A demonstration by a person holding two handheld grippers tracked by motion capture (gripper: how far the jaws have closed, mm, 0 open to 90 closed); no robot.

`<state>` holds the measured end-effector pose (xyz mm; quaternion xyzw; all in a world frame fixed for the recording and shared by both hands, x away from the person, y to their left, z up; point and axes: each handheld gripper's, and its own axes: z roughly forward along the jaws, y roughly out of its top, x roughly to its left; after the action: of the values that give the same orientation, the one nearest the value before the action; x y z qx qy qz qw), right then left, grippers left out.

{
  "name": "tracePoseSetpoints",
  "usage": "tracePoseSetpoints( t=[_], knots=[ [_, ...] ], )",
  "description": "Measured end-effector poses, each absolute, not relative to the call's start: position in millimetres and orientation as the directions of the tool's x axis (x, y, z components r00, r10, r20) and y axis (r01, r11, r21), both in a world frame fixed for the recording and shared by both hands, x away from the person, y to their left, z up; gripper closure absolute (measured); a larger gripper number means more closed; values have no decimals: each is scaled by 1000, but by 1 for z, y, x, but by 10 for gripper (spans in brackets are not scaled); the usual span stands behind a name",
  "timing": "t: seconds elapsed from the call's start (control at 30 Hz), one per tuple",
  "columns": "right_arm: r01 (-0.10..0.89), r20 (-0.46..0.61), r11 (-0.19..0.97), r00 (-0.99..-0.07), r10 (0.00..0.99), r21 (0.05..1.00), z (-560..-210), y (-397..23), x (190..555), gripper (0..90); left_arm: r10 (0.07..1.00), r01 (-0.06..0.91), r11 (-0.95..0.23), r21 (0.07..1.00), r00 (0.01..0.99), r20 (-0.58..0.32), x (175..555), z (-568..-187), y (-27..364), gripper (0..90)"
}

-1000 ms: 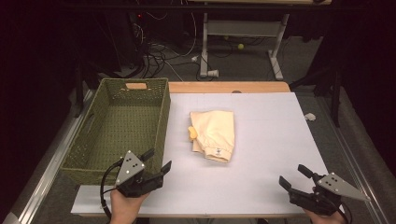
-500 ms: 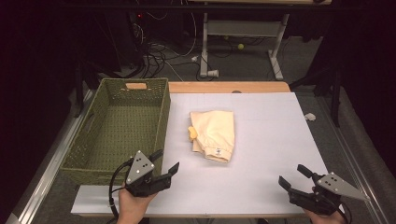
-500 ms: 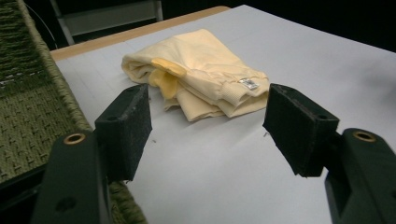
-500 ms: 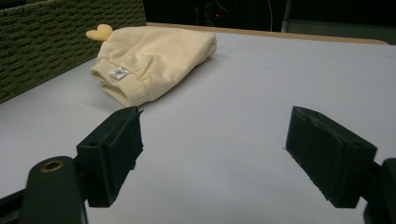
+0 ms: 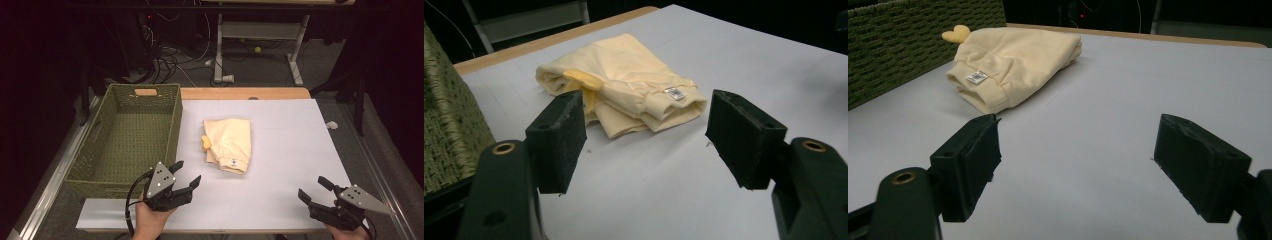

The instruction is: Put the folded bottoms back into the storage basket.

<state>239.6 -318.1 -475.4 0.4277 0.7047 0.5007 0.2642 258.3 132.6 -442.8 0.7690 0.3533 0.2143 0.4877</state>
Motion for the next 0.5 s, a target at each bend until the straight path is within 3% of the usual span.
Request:
tracePoseSetpoints(
  t=[0.5],
  knots=[
    [336,63,124,-494,867,934,-475,-320,238,194,727,335,-320,886,687,3,269,-444,98,297]
  ],
)
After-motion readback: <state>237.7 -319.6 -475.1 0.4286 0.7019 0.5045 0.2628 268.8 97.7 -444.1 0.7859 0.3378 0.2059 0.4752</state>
